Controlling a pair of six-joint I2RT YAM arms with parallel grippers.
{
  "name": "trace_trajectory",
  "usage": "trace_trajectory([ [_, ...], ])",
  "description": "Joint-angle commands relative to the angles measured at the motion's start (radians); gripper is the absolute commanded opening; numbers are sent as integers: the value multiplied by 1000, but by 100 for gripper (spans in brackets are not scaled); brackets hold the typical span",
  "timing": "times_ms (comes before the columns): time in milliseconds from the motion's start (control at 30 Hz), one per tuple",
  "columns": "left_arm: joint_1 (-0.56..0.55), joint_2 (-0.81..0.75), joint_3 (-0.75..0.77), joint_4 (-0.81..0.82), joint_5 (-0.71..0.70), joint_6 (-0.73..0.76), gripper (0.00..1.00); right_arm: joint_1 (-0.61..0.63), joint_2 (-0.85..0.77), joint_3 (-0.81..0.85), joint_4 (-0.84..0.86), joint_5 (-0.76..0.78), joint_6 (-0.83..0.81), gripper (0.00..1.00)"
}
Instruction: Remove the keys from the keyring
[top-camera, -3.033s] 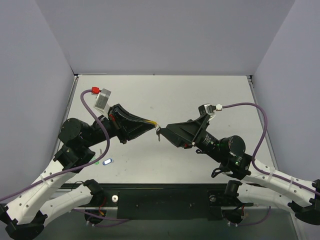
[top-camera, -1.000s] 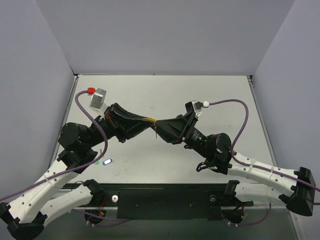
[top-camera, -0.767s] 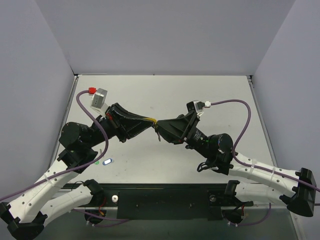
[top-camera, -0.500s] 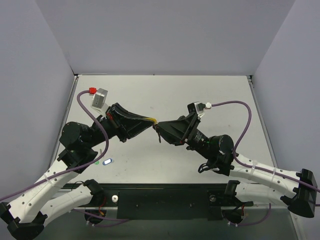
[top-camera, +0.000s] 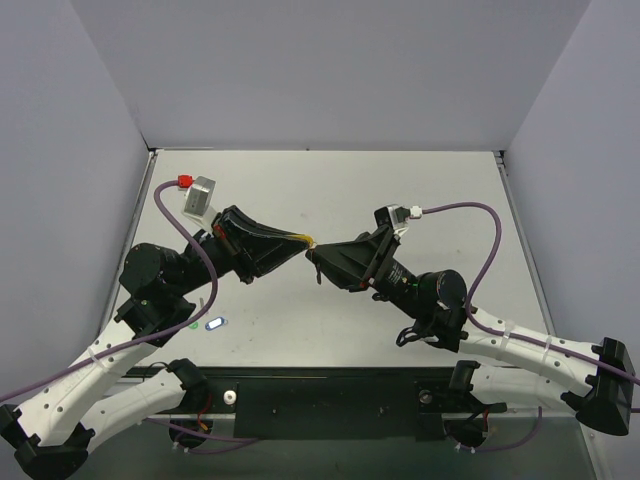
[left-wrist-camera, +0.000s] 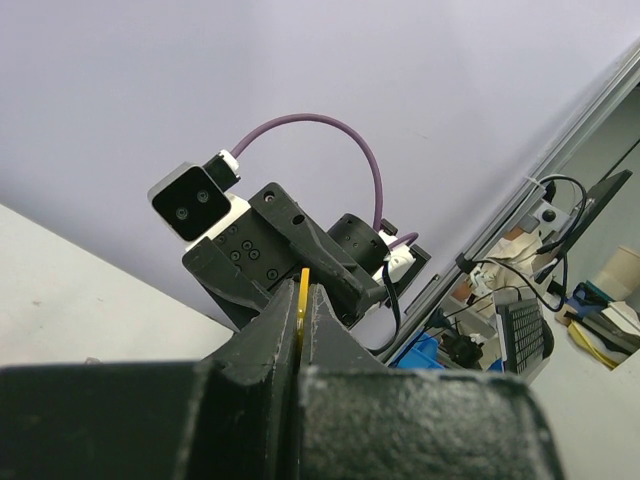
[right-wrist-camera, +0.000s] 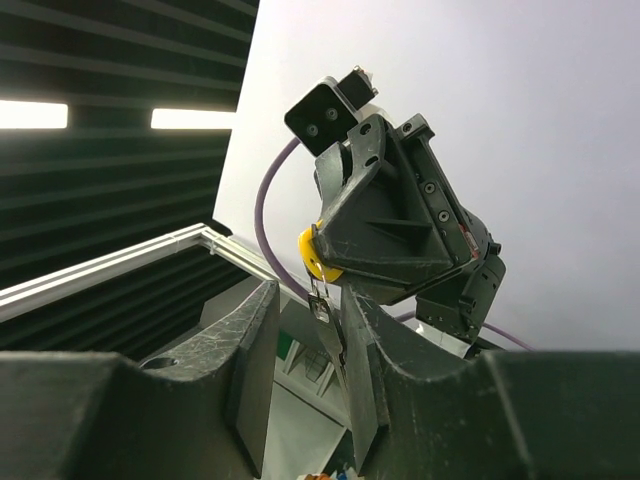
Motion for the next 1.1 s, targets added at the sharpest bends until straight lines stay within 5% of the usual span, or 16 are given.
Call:
trace_trajectory([
  [0,-6,-9,32,17,-14,15,0,0,-21,11,64,2,-14,26],
  [1067,-6,-10,34,8,-19,18,0,-11,-38,0,18,8,-16,5],
])
